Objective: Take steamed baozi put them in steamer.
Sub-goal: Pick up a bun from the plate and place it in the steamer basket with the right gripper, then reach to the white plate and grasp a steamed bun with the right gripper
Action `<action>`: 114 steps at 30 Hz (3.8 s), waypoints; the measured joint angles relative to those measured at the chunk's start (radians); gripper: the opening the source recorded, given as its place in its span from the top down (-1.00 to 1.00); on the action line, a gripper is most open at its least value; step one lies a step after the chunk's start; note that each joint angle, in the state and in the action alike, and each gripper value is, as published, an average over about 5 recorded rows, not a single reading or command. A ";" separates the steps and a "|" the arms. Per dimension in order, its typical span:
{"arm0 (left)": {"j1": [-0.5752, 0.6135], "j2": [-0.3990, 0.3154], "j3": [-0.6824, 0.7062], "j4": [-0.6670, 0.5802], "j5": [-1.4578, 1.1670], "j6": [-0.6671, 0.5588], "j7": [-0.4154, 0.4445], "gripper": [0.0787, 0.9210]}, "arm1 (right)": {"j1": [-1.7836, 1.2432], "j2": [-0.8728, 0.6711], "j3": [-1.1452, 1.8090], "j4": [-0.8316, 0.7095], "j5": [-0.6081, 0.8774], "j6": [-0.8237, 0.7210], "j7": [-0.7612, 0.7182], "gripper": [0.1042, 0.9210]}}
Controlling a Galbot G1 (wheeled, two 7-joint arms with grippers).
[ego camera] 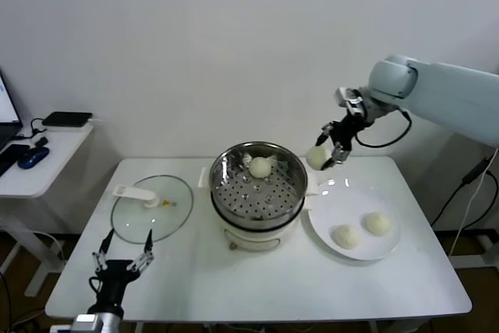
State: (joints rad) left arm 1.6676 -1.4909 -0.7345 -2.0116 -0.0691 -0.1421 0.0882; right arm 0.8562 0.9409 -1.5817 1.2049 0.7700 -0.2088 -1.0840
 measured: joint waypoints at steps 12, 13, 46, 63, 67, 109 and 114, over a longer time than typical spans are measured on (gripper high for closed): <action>-0.003 -0.001 -0.006 -0.007 0.007 0.000 0.000 -0.77 | -0.076 0.217 0.060 -0.116 0.019 -0.021 0.016 -0.45; -0.002 0.000 -0.007 -0.006 0.007 -0.001 0.000 -0.77 | -0.088 0.234 0.066 -0.128 0.016 -0.021 0.017 -0.45; 0.001 0.009 -0.008 0.010 0.007 -0.006 0.000 -0.77 | -0.340 0.496 0.138 -0.364 -0.094 -0.001 0.039 -0.46; 0.002 0.005 -0.005 0.011 0.008 -0.009 0.000 -0.77 | -0.340 0.489 0.145 -0.357 -0.095 0.008 0.045 -0.76; 0.002 0.005 -0.005 0.011 0.008 -0.009 0.000 -0.77 | -0.304 0.457 0.131 -0.319 -0.076 0.008 0.035 -0.76; 0.027 0.008 0.020 -0.015 -0.004 -0.026 0.000 -0.77 | -0.253 -0.321 0.071 0.193 -0.465 0.108 -0.035 -0.76; 0.031 0.006 0.018 -0.018 -0.004 -0.027 0.000 -0.77 | -0.351 -0.318 0.135 0.155 -0.523 0.108 -0.022 -0.76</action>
State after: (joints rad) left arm 1.6987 -1.4847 -0.7170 -2.0294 -0.0731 -0.1688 0.0877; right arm 0.5052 0.6227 -1.4468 1.3602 0.2475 -0.1005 -1.1064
